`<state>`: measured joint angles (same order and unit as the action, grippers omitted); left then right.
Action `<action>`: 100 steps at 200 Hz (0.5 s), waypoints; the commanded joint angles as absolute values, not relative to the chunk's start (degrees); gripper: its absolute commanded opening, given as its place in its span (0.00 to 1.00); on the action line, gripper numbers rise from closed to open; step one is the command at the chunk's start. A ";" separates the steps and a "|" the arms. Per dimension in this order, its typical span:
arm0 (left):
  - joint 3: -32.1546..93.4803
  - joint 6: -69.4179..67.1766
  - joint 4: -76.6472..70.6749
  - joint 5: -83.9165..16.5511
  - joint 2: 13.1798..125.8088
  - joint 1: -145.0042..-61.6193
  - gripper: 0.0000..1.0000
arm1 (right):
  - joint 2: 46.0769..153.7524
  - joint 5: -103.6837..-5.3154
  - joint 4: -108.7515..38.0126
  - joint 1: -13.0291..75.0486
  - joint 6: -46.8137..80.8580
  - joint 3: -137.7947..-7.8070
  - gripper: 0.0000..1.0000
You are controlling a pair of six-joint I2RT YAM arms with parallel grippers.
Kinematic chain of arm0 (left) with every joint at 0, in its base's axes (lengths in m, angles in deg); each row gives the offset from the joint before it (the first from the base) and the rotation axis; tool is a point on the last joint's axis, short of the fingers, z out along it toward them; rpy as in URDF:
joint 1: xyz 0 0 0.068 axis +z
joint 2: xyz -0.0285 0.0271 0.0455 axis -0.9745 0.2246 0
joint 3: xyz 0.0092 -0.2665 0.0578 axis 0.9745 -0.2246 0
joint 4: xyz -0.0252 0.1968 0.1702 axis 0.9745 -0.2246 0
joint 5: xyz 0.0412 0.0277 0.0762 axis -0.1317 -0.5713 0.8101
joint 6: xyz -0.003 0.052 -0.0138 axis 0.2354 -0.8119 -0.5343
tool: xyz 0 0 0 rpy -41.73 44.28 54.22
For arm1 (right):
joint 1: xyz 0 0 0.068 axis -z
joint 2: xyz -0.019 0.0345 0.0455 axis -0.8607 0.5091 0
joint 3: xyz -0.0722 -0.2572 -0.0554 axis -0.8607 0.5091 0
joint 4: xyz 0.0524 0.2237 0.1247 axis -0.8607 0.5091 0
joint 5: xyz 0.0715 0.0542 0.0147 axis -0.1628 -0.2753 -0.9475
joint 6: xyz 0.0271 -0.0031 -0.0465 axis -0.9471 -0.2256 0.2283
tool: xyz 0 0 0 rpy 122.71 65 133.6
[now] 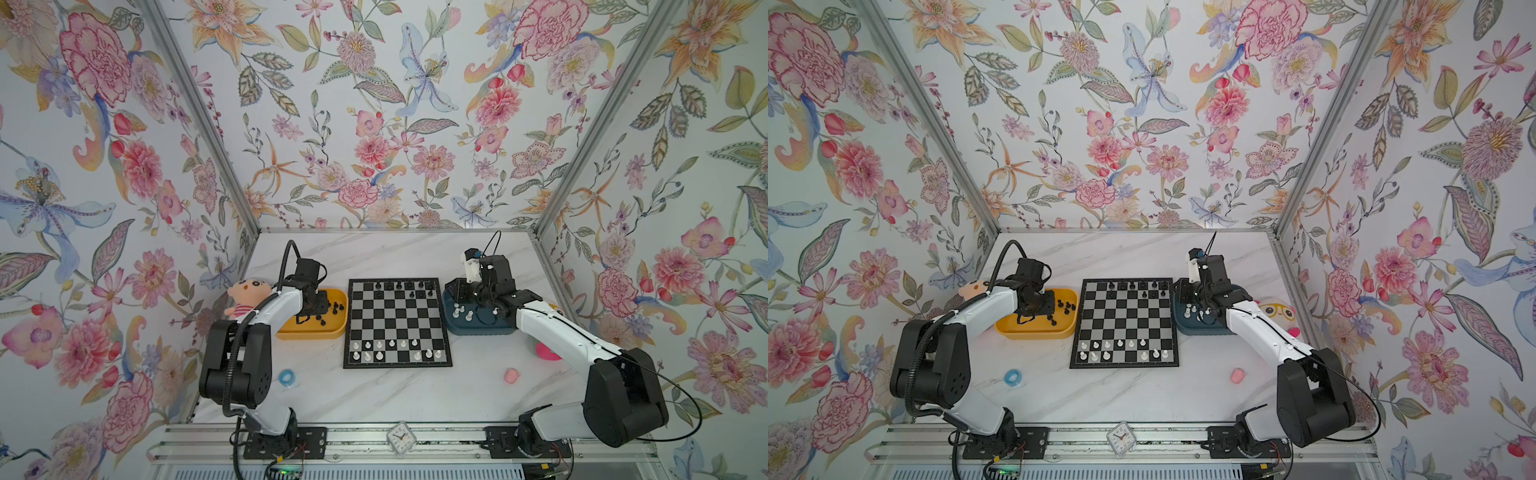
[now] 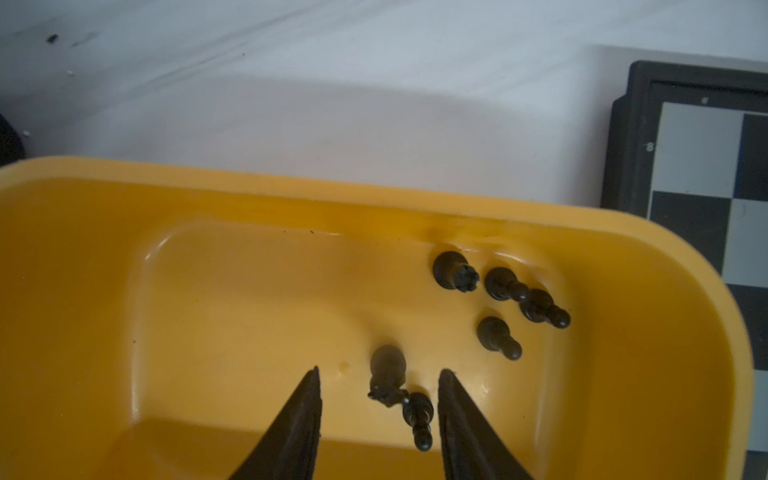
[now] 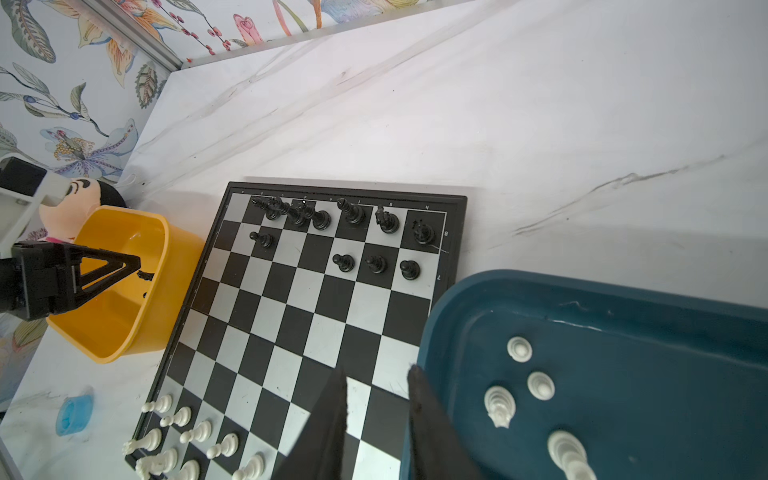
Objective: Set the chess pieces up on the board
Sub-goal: 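Lower the left gripper and close it on a black piece in the tray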
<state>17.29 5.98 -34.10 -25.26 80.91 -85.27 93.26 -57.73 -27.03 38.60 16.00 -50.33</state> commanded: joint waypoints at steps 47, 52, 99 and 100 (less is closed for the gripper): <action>16.76 7.32 -32.87 -26.42 84.46 -85.04 0.45 | 93.45 -57.38 -26.17 38.83 16.13 -51.09 0.27; 16.76 7.34 -32.95 -26.34 84.62 -84.86 0.45 | 93.49 -57.44 -26.21 38.80 16.12 -51.11 0.27; 16.58 7.44 -32.96 -26.25 85.60 -85.01 0.40 | 93.68 -57.54 -26.35 38.78 16.01 -51.07 0.27; 16.58 7.43 -33.00 -26.25 85.61 -85.01 0.40 | 93.68 -57.54 -26.35 38.80 16.01 -51.04 0.27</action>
